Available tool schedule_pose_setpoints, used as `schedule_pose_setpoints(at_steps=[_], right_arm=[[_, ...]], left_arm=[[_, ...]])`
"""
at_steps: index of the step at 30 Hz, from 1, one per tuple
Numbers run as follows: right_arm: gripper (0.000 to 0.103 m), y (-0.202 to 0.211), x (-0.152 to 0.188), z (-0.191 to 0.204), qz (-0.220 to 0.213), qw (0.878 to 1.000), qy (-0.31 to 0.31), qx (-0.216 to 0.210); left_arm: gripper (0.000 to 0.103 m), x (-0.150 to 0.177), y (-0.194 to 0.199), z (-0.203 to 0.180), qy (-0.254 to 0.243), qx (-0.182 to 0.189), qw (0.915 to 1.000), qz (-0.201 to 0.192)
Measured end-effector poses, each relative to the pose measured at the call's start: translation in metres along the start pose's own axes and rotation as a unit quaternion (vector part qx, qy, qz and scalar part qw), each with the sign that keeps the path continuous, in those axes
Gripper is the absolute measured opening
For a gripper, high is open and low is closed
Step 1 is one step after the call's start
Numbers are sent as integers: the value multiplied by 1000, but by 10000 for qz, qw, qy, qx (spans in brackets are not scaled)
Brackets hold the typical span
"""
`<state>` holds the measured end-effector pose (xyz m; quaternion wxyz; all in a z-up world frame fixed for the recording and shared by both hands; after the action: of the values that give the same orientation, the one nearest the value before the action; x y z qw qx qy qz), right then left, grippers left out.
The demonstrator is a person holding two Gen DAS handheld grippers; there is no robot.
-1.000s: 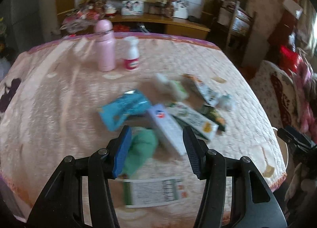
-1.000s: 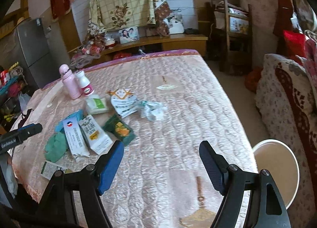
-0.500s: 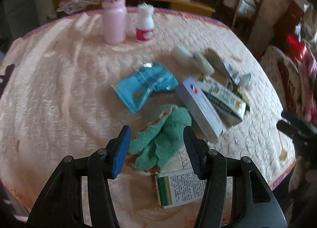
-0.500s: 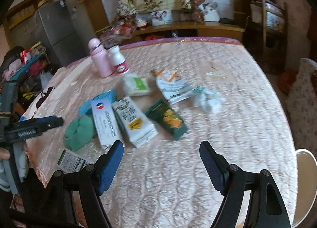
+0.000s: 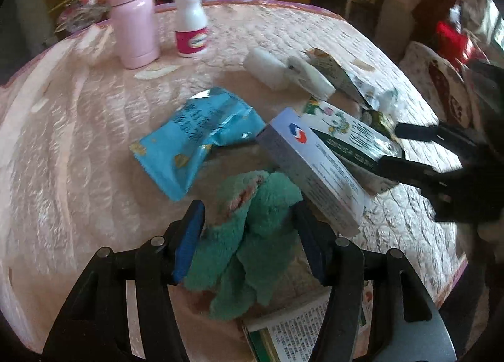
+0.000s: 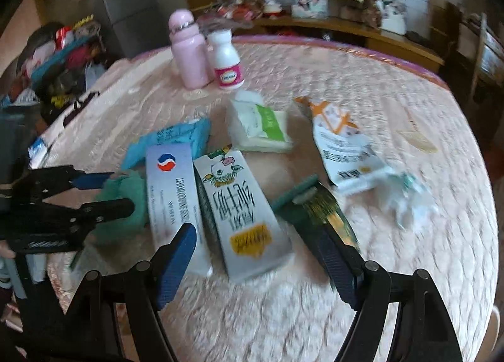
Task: Collect trash
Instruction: 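Grasp the green towel with left gripper while right grasps white milk carton, then carry the towel and milk carton in both grippers toward the white bucket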
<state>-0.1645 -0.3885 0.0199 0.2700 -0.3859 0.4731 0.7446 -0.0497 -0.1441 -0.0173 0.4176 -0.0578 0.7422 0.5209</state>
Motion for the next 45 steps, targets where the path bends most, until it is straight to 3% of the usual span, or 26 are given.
schedule_pose_setpoints(at_steps=[3,5,8,12,15,17,20,25,29,36,45], right_arm=[[77,-21,4,3,284,9994,91,-156],[59,-30,7,8,341,9990,107,-256],[58,-27,10,9,336,9993,-5,-164],[58,7,28,3,328,9993,-182,87],[58,28,46,-9,462,9982,-166,341],[60,30,50,-12,433,9979,-138,466],[62,23,49,-10,401,9979,-168,472],[58,9,44,-9,311,9979,-297,480],[57,35,41,-8,62,9986,-347,404],[57,90,28,-11,-438,9972,-440,423],[57,147,38,-46,-793,9907,-705,847]], left_arm=[[58,5,-7,-4,57,272,9994,205],[58,7,-9,-5,83,333,9991,249],[58,8,-9,-8,46,312,9991,289],[58,9,-7,-17,-196,313,9989,280],[58,14,-15,-20,-539,53,9981,298],[57,14,-18,-18,-363,72,9988,320],[45,13,-16,-12,-41,151,9994,307],[39,5,4,-11,-255,-252,9993,64],[39,-7,22,-19,-340,-373,9986,-164],[39,-30,44,-55,-374,-243,9976,-524],[39,-48,49,-127,-613,58,9955,-718]])
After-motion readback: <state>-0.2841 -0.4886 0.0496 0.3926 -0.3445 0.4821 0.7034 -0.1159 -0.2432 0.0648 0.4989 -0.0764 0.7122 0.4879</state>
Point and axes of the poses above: each gripper's, at about its wrist camera, not at the fingertips, and y roughly against the way its jaws point, z to its left, x to its underside, the point moved 8 cm from there along -y, roughly the way its jaws point, and after that the axes turned 14 degrees about -z, right-handed, at the moved point
